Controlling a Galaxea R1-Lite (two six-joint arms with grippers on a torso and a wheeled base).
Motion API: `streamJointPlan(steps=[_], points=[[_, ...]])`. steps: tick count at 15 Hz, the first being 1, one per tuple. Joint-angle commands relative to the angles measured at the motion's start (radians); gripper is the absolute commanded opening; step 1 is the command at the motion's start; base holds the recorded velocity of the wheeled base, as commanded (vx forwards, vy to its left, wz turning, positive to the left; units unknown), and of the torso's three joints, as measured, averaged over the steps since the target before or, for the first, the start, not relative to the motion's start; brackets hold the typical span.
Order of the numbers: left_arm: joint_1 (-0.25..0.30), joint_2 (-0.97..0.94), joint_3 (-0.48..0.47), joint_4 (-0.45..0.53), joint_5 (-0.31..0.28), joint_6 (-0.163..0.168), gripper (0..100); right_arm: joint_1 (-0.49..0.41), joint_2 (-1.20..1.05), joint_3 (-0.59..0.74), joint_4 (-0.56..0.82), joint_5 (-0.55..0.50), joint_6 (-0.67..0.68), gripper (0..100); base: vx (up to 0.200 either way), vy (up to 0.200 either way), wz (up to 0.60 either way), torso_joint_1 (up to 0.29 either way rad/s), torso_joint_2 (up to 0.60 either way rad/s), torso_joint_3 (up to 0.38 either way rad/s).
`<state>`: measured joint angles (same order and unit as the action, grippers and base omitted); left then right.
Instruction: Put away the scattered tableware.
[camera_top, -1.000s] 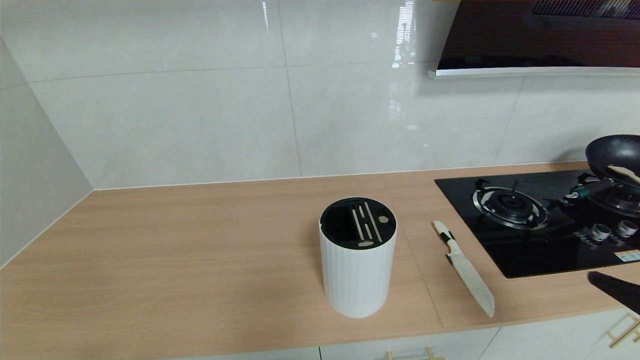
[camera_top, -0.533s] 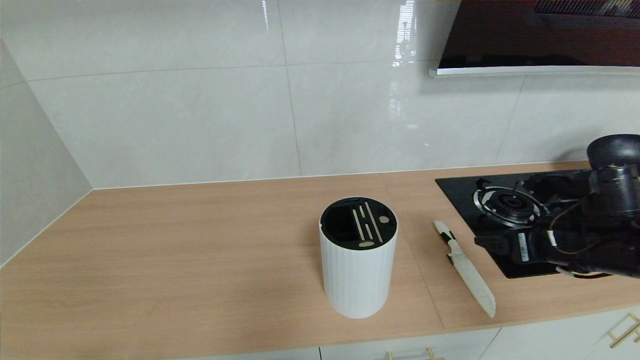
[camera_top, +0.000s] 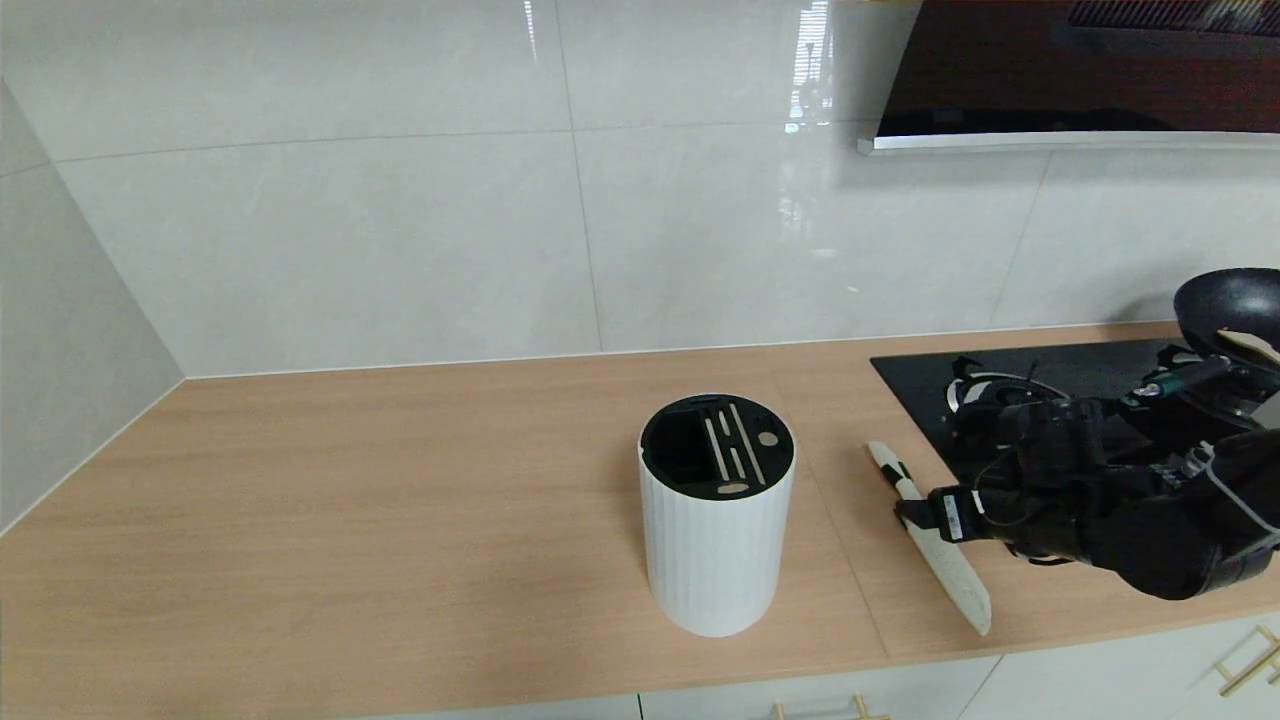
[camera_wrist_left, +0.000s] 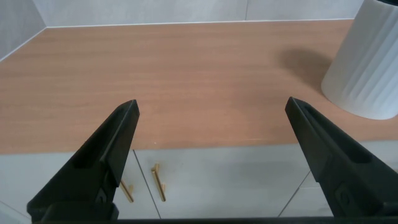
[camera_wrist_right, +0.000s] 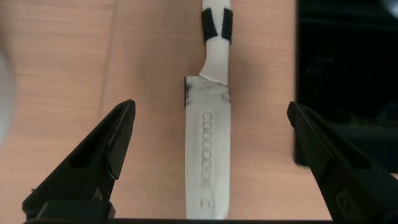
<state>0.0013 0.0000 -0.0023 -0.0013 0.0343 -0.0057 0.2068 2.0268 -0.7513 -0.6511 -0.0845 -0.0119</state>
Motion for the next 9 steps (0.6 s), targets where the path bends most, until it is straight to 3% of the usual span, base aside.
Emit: streamJointPlan(steps=[1, 9], points=[[0.0, 0.002, 0.001, 0.0, -0.001, 0.0, 100, -0.001, 0.089, -0.003, -0.033, 0.0, 0.0, 100, 0.0, 0.0, 0.0, 0.0, 0.0, 0.0], [0.0, 0.002, -0.001, 0.0, -0.001, 0.0, 100, -0.018, 0.159, -0.043, -0.076, 0.0, -0.002, 100, 0.0, 0.0, 0.0, 0.0, 0.0, 0.0]])
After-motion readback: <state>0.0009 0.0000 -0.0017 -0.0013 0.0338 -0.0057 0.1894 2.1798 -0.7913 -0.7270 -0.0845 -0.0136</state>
